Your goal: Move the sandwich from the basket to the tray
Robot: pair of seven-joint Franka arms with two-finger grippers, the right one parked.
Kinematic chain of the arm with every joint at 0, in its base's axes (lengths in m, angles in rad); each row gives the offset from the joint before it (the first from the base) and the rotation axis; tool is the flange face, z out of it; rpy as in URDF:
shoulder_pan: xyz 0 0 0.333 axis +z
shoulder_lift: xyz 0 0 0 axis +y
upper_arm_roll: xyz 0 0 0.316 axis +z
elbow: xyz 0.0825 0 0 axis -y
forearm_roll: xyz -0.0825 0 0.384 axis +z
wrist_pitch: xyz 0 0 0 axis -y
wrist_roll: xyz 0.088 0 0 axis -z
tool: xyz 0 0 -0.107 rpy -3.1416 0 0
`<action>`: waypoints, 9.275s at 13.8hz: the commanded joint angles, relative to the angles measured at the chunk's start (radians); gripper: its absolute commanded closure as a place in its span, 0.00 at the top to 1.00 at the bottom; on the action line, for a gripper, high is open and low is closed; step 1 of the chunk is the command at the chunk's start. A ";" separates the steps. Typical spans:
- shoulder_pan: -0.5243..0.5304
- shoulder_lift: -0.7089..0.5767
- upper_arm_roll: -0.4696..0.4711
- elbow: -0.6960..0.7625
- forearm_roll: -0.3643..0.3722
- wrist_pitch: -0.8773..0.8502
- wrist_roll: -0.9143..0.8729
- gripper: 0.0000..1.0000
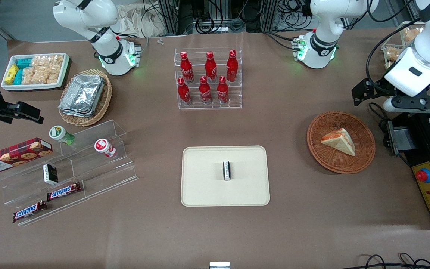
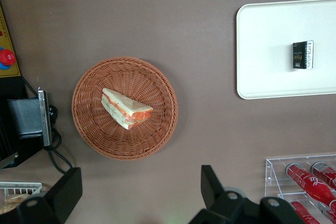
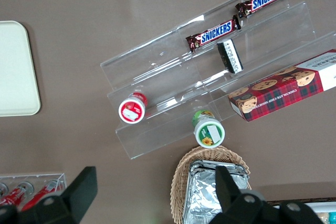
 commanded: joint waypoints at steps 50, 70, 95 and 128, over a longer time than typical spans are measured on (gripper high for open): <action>-0.001 0.265 0.163 -0.719 -0.026 0.907 -0.878 1.00; -0.004 0.057 -0.105 -0.442 0.036 0.448 -0.398 0.00; -0.053 0.659 -0.371 -0.149 0.351 0.778 -0.481 0.00; -0.032 0.102 -0.232 -0.119 0.024 0.243 -0.259 1.00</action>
